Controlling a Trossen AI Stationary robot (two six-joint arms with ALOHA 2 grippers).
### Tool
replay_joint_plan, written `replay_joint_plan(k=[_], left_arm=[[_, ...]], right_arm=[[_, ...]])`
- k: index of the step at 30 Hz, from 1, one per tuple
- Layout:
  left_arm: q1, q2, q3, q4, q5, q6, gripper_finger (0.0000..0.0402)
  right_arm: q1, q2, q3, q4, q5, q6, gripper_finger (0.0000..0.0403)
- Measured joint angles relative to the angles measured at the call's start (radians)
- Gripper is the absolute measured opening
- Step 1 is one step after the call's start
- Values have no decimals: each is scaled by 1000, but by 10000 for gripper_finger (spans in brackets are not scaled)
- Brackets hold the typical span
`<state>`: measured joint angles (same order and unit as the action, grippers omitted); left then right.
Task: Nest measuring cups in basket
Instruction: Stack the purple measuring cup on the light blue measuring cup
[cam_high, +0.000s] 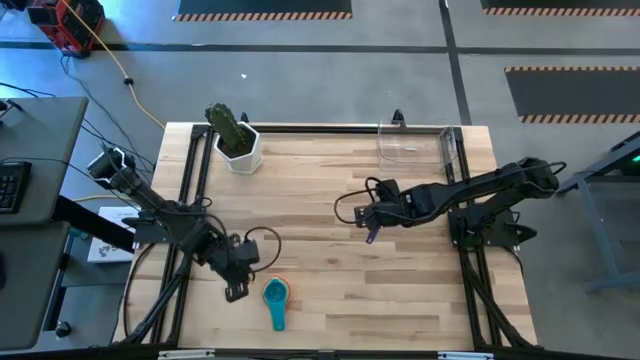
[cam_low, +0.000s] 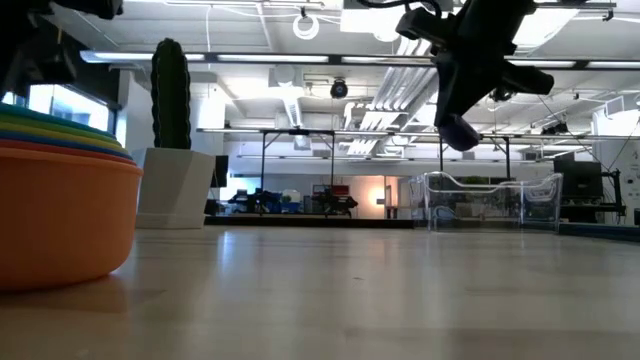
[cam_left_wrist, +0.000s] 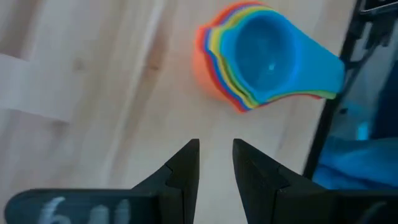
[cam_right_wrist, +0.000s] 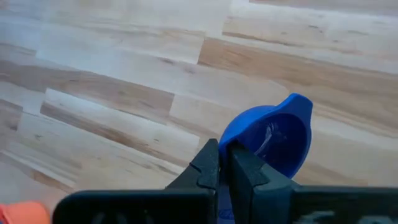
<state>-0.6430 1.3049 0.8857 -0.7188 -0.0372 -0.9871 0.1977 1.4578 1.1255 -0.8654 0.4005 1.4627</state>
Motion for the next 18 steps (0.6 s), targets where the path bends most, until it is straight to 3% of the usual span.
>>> replay_joint_plan(k=[9,18], left_arm=[[-107,36,-127,215,-9,-154,87],[-146,220,-139,464,20,-188,87]], right_arm=[[28,0,0,17,-7,66,1],[65,0,0,17,-9,86,1]])
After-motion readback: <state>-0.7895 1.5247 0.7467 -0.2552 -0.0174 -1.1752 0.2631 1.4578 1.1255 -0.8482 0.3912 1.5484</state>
